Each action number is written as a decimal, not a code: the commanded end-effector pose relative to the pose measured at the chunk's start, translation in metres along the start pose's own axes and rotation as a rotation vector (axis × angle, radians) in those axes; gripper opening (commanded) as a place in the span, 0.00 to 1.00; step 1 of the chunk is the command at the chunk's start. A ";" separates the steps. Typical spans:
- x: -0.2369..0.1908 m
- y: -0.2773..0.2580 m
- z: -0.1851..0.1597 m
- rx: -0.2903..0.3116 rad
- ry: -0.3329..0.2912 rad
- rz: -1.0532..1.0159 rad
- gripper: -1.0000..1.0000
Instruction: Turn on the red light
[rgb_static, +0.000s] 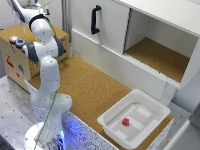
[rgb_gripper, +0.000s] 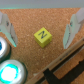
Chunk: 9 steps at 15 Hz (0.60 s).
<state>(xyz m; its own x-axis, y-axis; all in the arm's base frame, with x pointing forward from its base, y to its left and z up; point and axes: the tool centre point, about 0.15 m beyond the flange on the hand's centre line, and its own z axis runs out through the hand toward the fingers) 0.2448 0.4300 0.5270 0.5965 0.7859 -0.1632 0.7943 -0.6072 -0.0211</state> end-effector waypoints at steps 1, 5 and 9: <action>-0.042 0.018 0.034 0.082 0.214 0.003 1.00; -0.068 0.058 0.042 0.094 0.060 0.208 1.00; -0.118 0.095 0.078 0.169 0.078 0.402 1.00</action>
<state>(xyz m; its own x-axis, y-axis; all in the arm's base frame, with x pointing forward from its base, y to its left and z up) 0.2534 0.3568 0.5072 0.7615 0.6126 -0.2118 0.6322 -0.7740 0.0341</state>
